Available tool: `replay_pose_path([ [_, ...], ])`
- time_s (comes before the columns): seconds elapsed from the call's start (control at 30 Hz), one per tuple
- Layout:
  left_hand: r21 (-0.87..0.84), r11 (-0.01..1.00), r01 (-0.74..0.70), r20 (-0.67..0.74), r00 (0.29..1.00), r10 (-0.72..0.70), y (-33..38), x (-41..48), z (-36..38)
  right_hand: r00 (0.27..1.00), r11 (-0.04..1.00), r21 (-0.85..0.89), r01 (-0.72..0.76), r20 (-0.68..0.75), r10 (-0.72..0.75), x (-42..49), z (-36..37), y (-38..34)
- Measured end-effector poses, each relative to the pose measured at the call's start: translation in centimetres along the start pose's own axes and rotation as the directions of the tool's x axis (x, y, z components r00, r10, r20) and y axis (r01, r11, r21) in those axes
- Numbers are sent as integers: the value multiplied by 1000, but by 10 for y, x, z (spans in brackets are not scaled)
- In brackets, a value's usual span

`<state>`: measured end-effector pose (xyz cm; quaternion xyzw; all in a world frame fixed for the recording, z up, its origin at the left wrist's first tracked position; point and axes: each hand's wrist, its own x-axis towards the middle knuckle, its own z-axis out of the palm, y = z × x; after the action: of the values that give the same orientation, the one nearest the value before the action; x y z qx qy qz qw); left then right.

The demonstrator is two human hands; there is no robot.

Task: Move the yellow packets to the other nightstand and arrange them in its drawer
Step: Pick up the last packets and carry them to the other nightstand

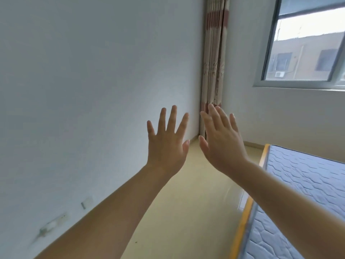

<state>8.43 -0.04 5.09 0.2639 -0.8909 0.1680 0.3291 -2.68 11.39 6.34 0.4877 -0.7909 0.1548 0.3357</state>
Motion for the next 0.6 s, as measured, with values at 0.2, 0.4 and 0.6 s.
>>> replay_pose_path([
  [0.2,59,996,-61,-61,996,65,-96,106,87,994,992,59,-108,-17,109,117,97,-30],
  [0.4,-16,997,-81,-52,995,80,-150,188,170,990,991,-23,-133,49,134,211,178,-24],
  [0.6,-175,970,-168,-63,985,159,-176,281,272,978,971,-119,-207,9,209,298,268,-5],
])
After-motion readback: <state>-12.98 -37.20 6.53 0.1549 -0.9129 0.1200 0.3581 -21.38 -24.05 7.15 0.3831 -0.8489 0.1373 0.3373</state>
